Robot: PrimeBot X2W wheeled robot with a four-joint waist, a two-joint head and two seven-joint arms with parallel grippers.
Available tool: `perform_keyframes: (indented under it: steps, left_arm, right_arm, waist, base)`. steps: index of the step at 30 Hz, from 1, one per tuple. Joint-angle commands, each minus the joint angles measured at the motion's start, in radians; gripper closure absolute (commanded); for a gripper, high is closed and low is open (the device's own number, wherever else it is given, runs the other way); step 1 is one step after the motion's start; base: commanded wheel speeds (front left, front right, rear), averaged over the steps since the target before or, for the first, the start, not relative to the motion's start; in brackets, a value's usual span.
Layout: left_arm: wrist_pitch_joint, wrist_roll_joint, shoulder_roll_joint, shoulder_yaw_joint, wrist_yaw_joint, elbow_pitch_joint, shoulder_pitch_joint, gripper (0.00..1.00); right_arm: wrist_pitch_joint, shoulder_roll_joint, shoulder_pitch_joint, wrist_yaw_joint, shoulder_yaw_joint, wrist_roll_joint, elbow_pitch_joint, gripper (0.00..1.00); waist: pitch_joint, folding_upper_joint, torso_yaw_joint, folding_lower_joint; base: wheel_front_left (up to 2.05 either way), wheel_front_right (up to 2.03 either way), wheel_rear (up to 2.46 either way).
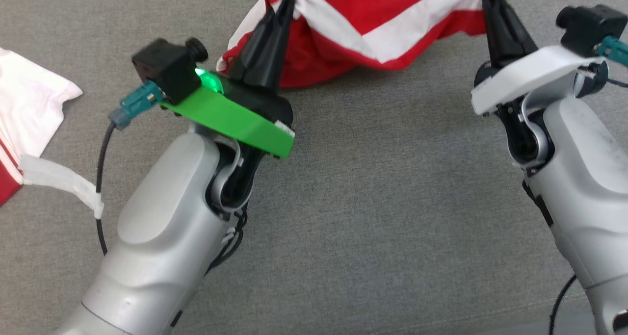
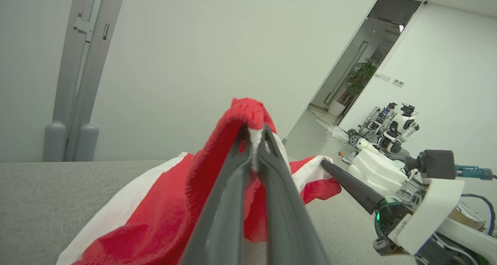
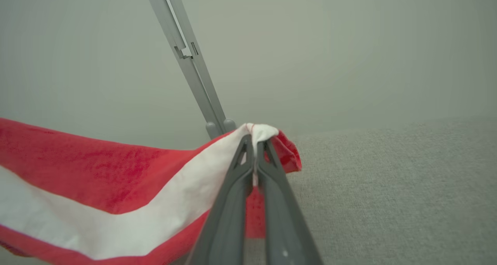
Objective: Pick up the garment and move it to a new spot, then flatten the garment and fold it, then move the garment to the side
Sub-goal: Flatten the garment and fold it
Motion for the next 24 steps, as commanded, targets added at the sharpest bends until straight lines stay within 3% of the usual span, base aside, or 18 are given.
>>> perform_keyframes:
  steps: [1, 8, 14, 20, 24]
  left_arm:
    - [0.000, -0.023, 0.024, -0.026, -0.002, -0.004, 0.037, 1.00]
    - [0.000, -0.164, 0.114, -0.124, -0.002, -0.004, 0.192, 1.00]
    - [0.012, -0.288, 0.209, -0.269, -0.002, -0.022, 0.303, 1.00]
    - [0.007, -0.362, 0.291, -0.342, -0.002, -0.033, 0.380, 1.00]
    - [0.010, -0.434, 0.310, -0.362, -0.002, -0.077, 0.441, 1.00]
  right_arm:
    - [0.021, -0.045, 0.040, -0.001, 0.035, 0.009, -0.022, 1.00]
    - [0.160, -0.195, 0.227, -0.001, 0.143, 0.109, -0.153, 1.00]
    - [0.269, -0.296, 0.398, -0.001, 0.152, 0.153, -0.275, 1.00]
    - [0.357, -0.336, 0.579, -0.001, 0.082, 0.174, -0.414, 1.00]
    - [0.424, -0.328, 0.727, -0.001, 0.005, 0.202, -0.502, 1.00]
  waist:
    - [-0.025, -0.0001, 0.006, -0.0001]
    - [-0.101, -0.0001, 0.015, -0.0001]
    - [-0.159, -0.0001, 0.041, -0.0001]
    - [-0.198, -0.0001, 0.070, -0.0001]
    - [-0.216, -0.0001, 0.085, -0.0001]
  base:
    - [0.00, 0.00, 0.00]
    - [0.00, 0.00, 0.00]
    - [0.00, 0.00, 0.00]
    - [0.00, 0.00, 0.00]
    - [0.00, 0.00, 0.00]
